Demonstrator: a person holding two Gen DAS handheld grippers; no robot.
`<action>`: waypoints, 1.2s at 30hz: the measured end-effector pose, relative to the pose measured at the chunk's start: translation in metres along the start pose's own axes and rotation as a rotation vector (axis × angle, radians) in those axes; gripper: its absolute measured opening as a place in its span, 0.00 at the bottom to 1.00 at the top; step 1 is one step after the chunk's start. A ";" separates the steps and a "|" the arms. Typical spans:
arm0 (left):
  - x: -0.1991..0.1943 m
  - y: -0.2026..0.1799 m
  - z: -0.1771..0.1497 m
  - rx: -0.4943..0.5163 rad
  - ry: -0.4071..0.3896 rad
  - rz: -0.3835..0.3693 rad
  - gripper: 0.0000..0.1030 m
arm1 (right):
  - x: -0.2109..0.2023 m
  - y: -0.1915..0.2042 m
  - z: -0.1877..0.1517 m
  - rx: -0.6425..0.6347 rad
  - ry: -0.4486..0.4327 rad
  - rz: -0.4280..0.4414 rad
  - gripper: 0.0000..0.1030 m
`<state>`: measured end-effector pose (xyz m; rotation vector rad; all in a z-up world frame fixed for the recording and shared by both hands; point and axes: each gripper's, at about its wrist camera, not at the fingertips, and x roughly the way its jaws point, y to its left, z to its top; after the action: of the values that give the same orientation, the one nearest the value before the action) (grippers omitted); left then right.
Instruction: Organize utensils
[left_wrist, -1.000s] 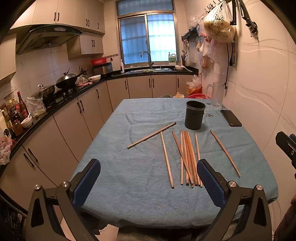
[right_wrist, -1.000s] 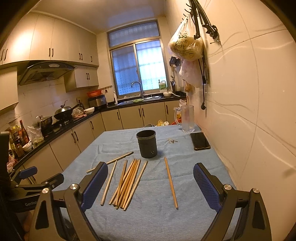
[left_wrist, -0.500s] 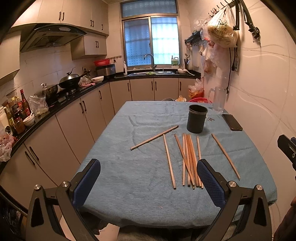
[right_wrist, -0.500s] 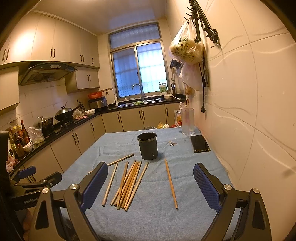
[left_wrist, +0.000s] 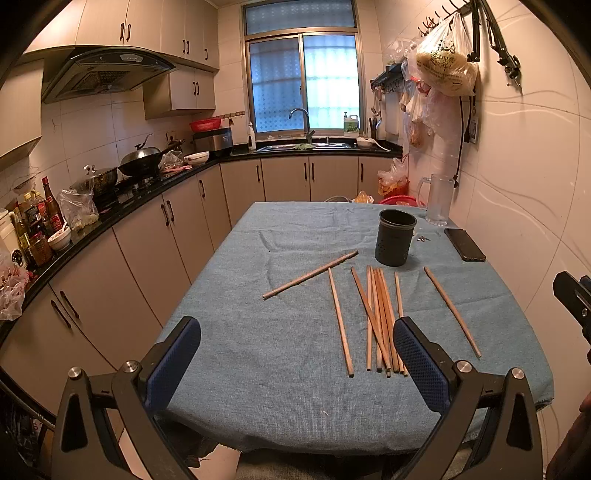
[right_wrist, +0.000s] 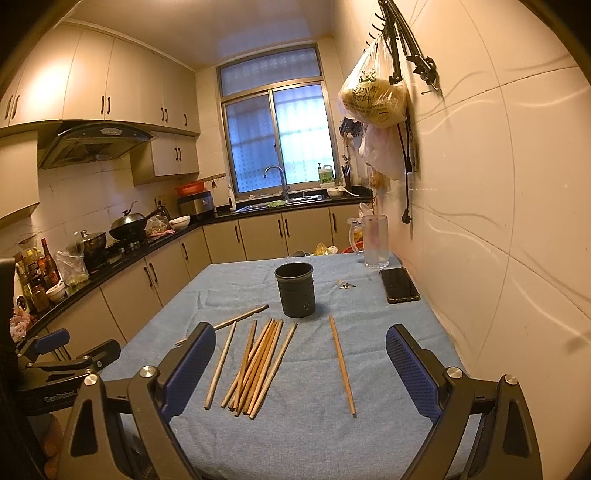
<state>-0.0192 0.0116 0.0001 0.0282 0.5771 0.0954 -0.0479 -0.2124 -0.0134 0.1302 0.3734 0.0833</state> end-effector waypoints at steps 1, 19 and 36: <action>0.000 0.000 0.000 0.000 0.000 0.000 1.00 | 0.000 0.000 0.000 -0.002 0.001 0.000 0.92; 0.000 0.000 0.000 -0.001 -0.002 0.001 1.00 | 0.003 0.000 0.002 -0.007 0.008 -0.004 0.92; 0.063 0.018 0.018 -0.023 0.113 -0.048 1.00 | 0.059 -0.002 -0.002 -0.013 0.140 0.016 0.92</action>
<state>0.0417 0.0354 -0.0184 -0.0134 0.6887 0.0576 0.0059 -0.2084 -0.0365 0.1145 0.5118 0.1109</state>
